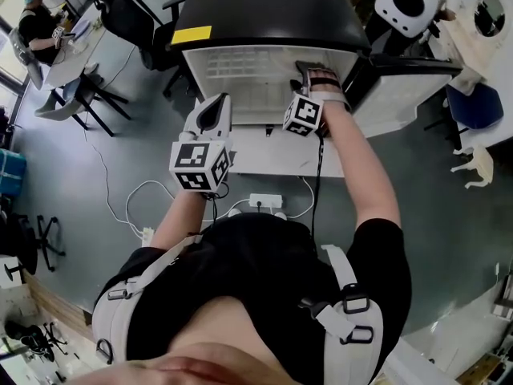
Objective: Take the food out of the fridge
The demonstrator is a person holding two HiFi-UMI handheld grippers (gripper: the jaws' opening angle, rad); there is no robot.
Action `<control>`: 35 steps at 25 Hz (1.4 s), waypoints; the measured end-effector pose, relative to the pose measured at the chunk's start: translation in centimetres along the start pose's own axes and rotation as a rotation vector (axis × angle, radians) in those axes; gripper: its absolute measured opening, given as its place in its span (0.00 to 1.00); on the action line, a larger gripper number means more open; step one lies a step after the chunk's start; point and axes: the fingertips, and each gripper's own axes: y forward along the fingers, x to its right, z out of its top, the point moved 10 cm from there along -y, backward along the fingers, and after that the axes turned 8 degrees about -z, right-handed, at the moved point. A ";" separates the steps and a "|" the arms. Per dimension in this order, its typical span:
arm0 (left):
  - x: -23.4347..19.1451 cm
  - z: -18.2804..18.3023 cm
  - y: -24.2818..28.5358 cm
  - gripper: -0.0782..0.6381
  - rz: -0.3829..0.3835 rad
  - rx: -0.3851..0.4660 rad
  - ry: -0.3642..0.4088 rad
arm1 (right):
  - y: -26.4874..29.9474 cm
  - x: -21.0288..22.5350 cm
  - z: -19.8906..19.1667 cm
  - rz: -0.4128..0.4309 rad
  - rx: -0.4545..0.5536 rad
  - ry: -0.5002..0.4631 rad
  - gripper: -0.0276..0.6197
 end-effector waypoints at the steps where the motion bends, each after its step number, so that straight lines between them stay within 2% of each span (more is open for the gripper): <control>1: -0.2 -0.1 -0.1 0.11 0.001 -0.002 -0.001 | 0.4 -0.1 0.0 0.005 -0.013 -0.013 0.42; 5: -0.5 -0.3 -0.4 0.11 -0.004 -0.005 0.001 | 1.2 -0.6 -0.4 0.032 -0.071 -0.068 0.41; 8: -0.6 -0.3 -0.5 0.11 -0.011 -0.009 0.004 | 0.7 -0.7 -0.3 0.024 -0.064 -0.074 0.40; 16: -0.2 -0.2 0.1 0.11 -0.046 -0.015 0.012 | -2.1 -0.3 0.1 -0.057 0.010 -0.033 0.14; 19: 0.4 -0.2 0.4 0.11 -0.062 -0.013 0.021 | -3.2 -0.4 0.2 -0.096 0.035 -0.036 0.10; 30: 2.1 -0.4 1.6 0.11 -0.134 -0.015 0.017 | -7.9 -1.2 -0.4 -0.116 0.137 -0.039 0.09; 35: 3.0 -0.3 2.0 0.11 -0.166 -0.014 0.023 | -11.0 -1.2 -0.8 -0.128 0.171 -0.073 0.09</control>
